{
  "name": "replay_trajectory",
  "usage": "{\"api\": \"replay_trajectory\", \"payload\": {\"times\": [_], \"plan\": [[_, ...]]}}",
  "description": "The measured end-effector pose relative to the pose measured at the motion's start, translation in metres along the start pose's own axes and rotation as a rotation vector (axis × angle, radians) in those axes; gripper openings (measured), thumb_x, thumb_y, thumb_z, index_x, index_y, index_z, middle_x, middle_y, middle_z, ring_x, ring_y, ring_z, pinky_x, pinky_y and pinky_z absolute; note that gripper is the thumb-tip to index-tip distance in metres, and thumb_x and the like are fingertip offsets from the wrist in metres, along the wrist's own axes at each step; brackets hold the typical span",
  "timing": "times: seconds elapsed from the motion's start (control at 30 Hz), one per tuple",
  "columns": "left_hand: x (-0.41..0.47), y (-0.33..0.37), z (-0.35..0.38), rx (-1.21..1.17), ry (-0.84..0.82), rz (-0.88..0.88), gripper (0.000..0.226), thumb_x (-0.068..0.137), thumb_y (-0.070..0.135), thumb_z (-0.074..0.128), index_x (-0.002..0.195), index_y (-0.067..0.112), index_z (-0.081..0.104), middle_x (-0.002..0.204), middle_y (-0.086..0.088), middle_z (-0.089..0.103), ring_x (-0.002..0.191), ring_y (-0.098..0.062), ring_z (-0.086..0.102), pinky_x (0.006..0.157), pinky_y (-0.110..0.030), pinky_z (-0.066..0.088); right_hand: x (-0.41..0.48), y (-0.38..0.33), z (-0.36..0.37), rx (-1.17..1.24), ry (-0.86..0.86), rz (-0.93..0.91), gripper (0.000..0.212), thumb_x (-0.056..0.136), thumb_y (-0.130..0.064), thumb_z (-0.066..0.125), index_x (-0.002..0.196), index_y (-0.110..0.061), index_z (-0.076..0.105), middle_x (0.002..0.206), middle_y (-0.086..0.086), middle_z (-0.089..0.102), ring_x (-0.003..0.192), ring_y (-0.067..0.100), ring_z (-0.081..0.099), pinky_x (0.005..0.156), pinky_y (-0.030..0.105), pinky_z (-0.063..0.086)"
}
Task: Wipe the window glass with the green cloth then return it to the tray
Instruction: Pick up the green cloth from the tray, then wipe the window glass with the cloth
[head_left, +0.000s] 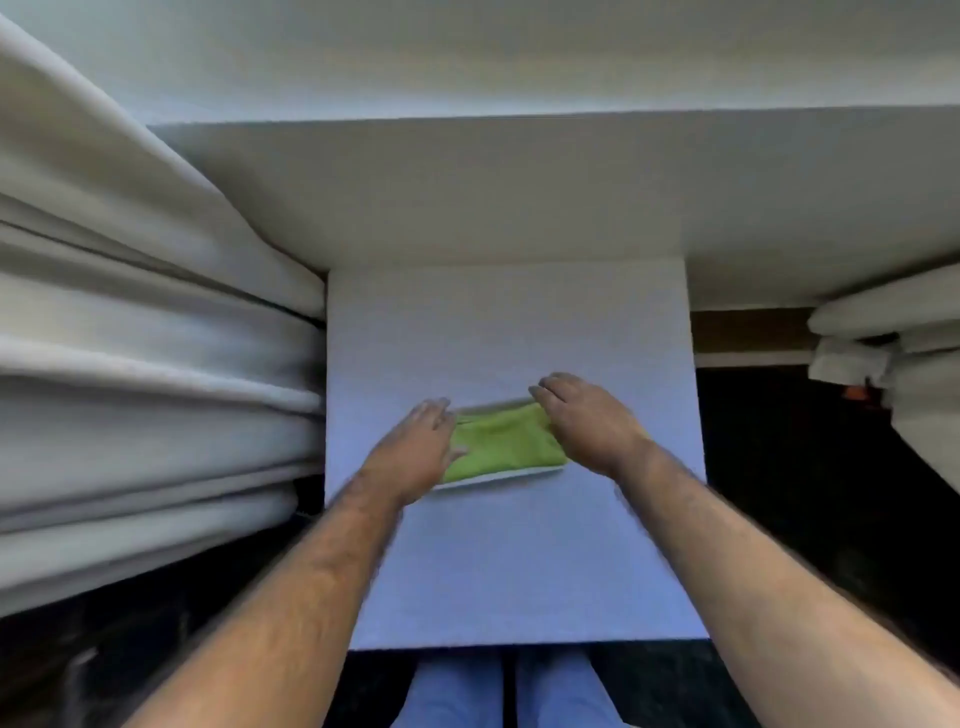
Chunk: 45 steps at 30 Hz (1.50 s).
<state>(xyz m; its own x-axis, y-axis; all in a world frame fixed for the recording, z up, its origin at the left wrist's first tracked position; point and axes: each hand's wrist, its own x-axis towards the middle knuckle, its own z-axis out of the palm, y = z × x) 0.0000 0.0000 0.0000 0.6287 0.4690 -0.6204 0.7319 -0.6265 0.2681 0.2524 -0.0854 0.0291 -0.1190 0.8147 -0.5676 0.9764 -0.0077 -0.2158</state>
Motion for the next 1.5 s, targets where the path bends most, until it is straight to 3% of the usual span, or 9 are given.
{"api": "replay_trajectory", "payload": {"times": [0.2, 0.33, 0.57, 0.67, 0.73, 0.87, 1.0, 1.23, 1.5], "plan": [[0.014, -0.006, 0.052, 0.061, 0.046, 0.008, 0.055, 0.100, 0.006, 0.057, 0.151, -0.006, 0.041, 0.157, -0.026, 0.042, 0.146, -0.040, 0.043, 0.122, -0.045, 0.038, 0.026, -0.007, 0.059, -0.069, -0.074, 0.057, 0.059, 0.104, -0.011, 0.049, 0.161, -0.008, 0.038, 0.165, 0.010, 0.039, 0.155, 0.031, 0.035, 0.116, 0.043, 0.042], [0.020, -0.006, 0.057, 0.120, 0.137, -0.042, 0.053, 0.087, 0.001, 0.073, 0.138, -0.002, 0.059, 0.137, -0.021, 0.062, 0.127, -0.039, 0.061, 0.101, -0.045, 0.054, 0.038, -0.015, 0.070, -0.076, 0.009, 0.128, 0.048, 0.097, -0.003, 0.052, 0.145, -0.010, 0.051, 0.151, 0.009, 0.050, 0.139, 0.033, 0.046, 0.106, 0.042, 0.042], [0.023, -0.005, 0.030, -0.113, 0.084, -0.051, 0.029, 0.086, 0.001, 0.057, 0.113, 0.008, 0.064, 0.121, -0.009, 0.058, 0.116, -0.030, 0.052, 0.095, -0.040, 0.048, 0.046, -0.028, 0.047, -0.093, -0.038, 0.154, 0.036, 0.093, -0.003, 0.052, 0.125, -0.013, 0.065, 0.130, 0.006, 0.060, 0.126, 0.030, 0.053, 0.104, 0.041, 0.042], [0.009, -0.005, 0.002, -0.370, 0.016, -0.100, 0.027, 0.083, 0.000, 0.055, 0.104, 0.017, 0.053, 0.095, -0.001, 0.059, 0.089, -0.029, 0.055, 0.068, -0.036, 0.045, 0.037, -0.032, 0.023, 0.015, -0.082, 0.193, 0.036, 0.091, 0.002, 0.051, 0.123, -0.015, 0.059, 0.119, 0.007, 0.070, 0.107, 0.032, 0.064, 0.083, 0.038, 0.043], [-0.001, -0.004, -0.020, -0.420, 0.018, -0.134, 0.033, 0.084, 0.001, 0.053, 0.107, 0.024, 0.048, 0.095, 0.000, 0.061, 0.084, -0.029, 0.057, 0.065, -0.034, 0.046, 0.028, -0.035, 0.004, 0.063, -0.081, 0.213, 0.040, 0.092, 0.004, 0.050, 0.128, -0.013, 0.054, 0.116, 0.009, 0.071, 0.097, 0.034, 0.065, 0.077, 0.037, 0.041], [-0.020, 0.000, -0.083, -0.311, 0.088, -0.082, 0.049, 0.087, 0.004, 0.059, 0.134, 0.019, 0.058, 0.130, -0.006, 0.064, 0.119, -0.030, 0.061, 0.096, -0.036, 0.050, 0.004, -0.041, -0.059, 0.111, -0.051, 0.226, 0.037, 0.095, -0.003, 0.054, 0.125, -0.021, 0.067, 0.122, 0.005, 0.063, 0.114, 0.034, 0.065, 0.084, 0.038, 0.051], [-0.046, 0.006, -0.160, -0.224, 0.166, -0.036, 0.016, 0.087, 0.012, 0.070, 0.103, 0.011, 0.072, 0.108, -0.012, 0.065, 0.108, -0.033, 0.062, 0.088, -0.038, 0.051, -0.022, -0.044, -0.139, 0.092, 0.012, 0.224, 0.019, 0.093, -0.016, 0.065, 0.109, -0.017, 0.076, 0.113, 0.013, 0.073, 0.111, 0.036, 0.070, 0.081, 0.039, 0.056], [-0.121, 0.037, -0.320, -0.257, 0.398, -0.022, 0.010, 0.082, 0.009, 0.080, 0.088, 0.013, 0.073, 0.077, -0.003, 0.068, 0.082, -0.025, 0.063, 0.071, -0.025, 0.043, -0.098, -0.067, -0.303, -0.059, 0.262, 0.220, 0.015, 0.094, -0.024, 0.071, 0.106, -0.017, 0.076, 0.110, 0.011, 0.076, 0.103, 0.036, 0.074, 0.072, 0.034, 0.048], [-0.207, 0.086, -0.496, -0.132, 0.504, 0.051, 0.017, 0.083, 0.010, 0.076, 0.100, 0.013, 0.074, 0.088, -0.001, 0.065, 0.088, -0.021, 0.060, 0.079, -0.025, 0.043, -0.204, -0.095, -0.487, -0.088, 0.537, 0.193, 0.022, 0.101, -0.035, 0.069, 0.111, -0.017, 0.074, 0.112, 0.011, 0.074, 0.103, 0.035, 0.072, 0.085, 0.041, 0.058]]}}
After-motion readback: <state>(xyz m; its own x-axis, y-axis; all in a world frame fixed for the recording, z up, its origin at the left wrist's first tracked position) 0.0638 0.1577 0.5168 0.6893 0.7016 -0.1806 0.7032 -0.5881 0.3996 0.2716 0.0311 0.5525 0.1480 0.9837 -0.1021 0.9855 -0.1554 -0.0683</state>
